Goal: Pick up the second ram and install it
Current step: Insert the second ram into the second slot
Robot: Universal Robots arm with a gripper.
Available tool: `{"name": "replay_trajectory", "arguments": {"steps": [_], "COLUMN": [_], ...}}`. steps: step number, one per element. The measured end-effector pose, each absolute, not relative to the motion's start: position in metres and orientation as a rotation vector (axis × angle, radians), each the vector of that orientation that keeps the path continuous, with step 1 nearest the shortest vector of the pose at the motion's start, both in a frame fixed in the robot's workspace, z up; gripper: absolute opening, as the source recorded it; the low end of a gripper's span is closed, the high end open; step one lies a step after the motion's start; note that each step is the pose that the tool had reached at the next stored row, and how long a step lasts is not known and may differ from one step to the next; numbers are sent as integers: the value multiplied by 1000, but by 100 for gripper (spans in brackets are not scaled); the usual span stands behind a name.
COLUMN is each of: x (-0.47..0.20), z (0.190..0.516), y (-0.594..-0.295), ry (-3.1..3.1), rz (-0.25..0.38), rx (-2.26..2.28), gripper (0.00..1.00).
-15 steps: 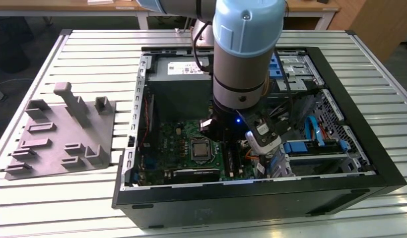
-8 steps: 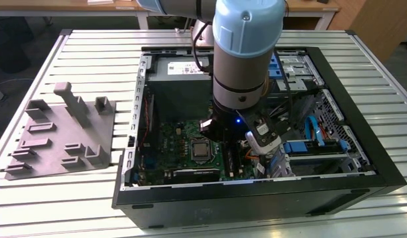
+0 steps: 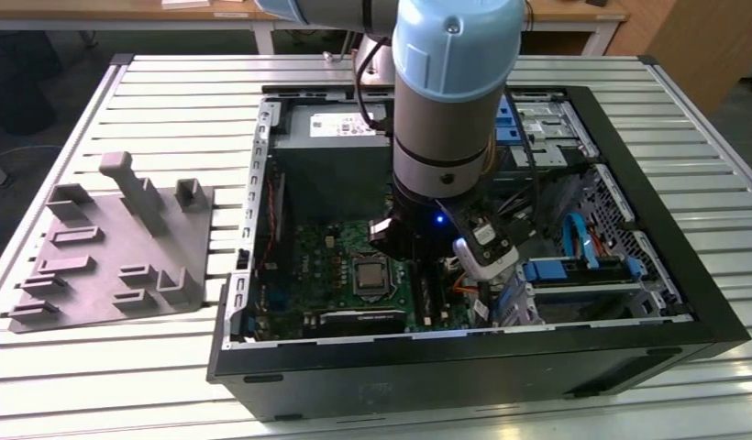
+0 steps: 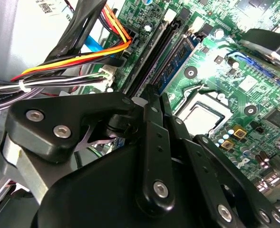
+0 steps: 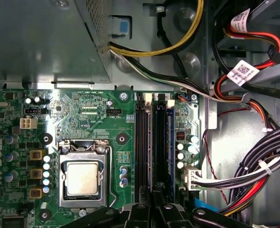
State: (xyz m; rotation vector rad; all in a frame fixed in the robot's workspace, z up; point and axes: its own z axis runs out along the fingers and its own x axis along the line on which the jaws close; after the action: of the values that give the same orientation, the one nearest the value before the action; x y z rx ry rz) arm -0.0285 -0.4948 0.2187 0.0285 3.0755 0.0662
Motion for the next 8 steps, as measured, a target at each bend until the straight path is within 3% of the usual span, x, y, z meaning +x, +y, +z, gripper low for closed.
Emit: {"name": "replay_trajectory", "arguments": {"steps": [8], "x": [-29], "z": [224], "y": [-495], "ry": [3075], "rz": [67], "rx": [28], "gripper": [14]}}
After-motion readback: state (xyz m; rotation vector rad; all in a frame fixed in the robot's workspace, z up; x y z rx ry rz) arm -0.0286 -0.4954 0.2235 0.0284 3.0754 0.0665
